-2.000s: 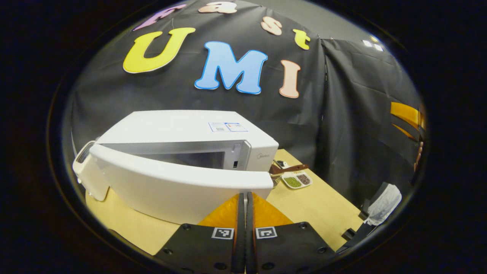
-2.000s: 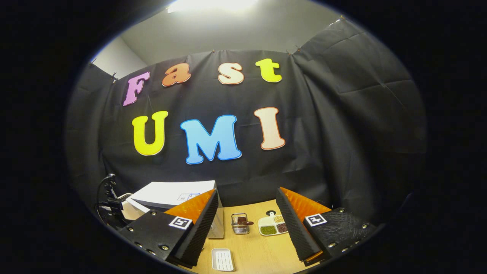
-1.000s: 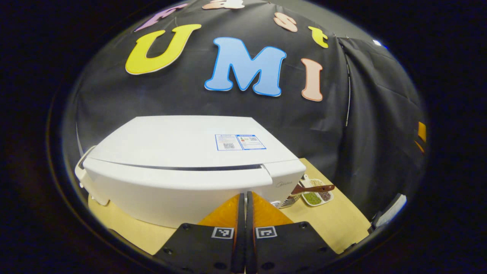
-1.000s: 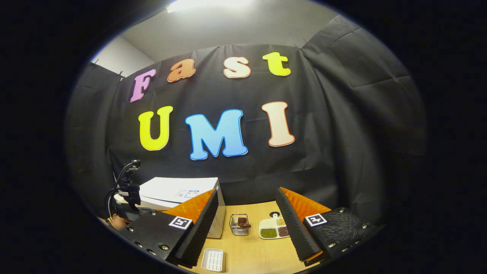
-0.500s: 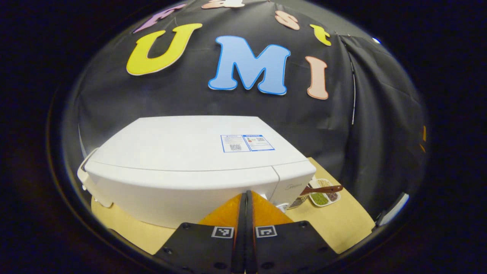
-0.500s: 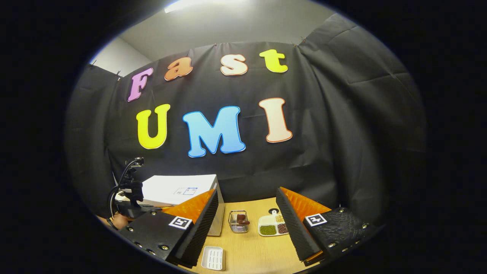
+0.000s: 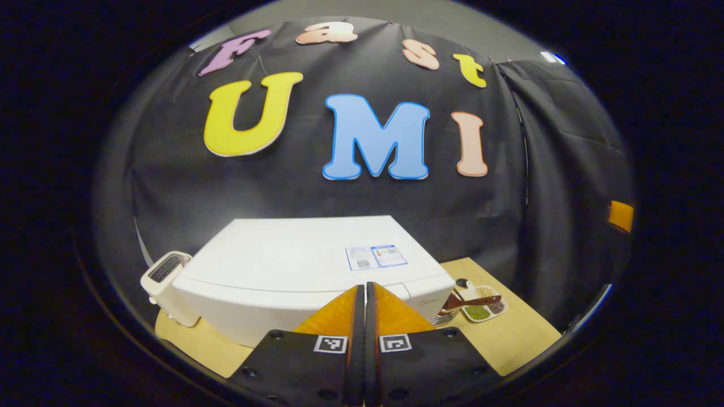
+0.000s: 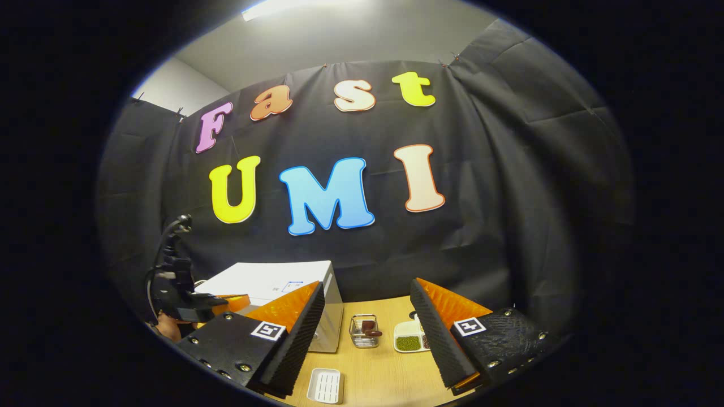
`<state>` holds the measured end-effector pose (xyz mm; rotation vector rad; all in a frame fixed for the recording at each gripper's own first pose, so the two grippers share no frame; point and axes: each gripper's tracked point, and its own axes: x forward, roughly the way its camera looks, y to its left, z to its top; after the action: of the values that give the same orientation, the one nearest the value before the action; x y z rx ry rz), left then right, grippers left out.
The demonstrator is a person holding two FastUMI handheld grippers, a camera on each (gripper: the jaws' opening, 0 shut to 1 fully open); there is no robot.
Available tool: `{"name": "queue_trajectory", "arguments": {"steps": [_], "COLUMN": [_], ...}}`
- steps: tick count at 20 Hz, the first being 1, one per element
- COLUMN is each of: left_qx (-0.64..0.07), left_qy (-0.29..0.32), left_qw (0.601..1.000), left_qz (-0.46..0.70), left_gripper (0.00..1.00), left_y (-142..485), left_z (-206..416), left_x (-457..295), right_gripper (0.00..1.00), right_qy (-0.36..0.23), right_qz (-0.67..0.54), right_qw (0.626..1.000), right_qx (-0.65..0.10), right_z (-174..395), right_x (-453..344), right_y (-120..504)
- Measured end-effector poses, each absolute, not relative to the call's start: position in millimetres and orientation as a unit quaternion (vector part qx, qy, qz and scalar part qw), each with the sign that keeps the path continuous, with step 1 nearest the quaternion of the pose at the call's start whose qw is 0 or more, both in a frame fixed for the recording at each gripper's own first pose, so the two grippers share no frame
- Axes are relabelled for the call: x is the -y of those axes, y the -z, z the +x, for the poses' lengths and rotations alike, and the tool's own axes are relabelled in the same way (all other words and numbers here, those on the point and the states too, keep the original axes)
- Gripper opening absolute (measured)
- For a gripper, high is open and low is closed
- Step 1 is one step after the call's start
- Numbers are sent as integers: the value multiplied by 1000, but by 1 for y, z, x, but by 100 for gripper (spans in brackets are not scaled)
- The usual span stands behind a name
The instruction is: Open the microwave oven with the left hand, put the food in, and close the microwave oven.
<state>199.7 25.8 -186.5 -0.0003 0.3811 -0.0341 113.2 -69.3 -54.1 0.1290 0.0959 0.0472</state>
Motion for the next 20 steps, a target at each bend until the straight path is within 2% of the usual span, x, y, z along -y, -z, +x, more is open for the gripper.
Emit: {"name": "queue_trajectory", "arguments": {"steps": [1,3,5,6,8,11,12,15,16,17,18,20], "left_qx": [-151,-83,-50,-35,-20,-10,-9,11,14,19,24,24], "left_qy": [5,-7,-20,-22,-11,5,12,33,42,48,53,62], "left_qw": [989,996,998,998,999,999,998,998,998,997,997,996], "left_qz": [-3,5,35,42,34,44,54,59,55,52,51,51], "left_gripper": [7,54,100,97,98,94,98,99,93,93,99,99], "left_y": [147,76,28,7,-23,-37,-39,-55,-56,-59,-62,-62], "left_z": [191,167,143,128,108,82,74,56,49,44,40,32], "left_x": [-30,-33,-41,-42,-37,-36,-36,-31,-30,-29,-31,-35], "right_gripper": [92,92,92,92,92,92,93,92,92,92,92,92], "right_qy": [-25,-45,-47,-47,-51,-40,-39,-40,-35,-32,-28,-23], "right_qz": [64,60,41,34,36,36,35,28,27,26,24,19], "right_qw": [997,997,998,998,998,998,998,999,999,999,999,999], "right_qx": [-43,-15,0,1,9,20,21,23,23,23,24,24], "right_z": [118,123,123,120,109,92,84,66,60,54,49,38], "right_x": [67,56,50,47,33,20,13,-5,-8,-12,-17,-23], "right_y": [43,12,-6,-11,-26,-39,-42,-48,-49,-50,-52,-55]}}
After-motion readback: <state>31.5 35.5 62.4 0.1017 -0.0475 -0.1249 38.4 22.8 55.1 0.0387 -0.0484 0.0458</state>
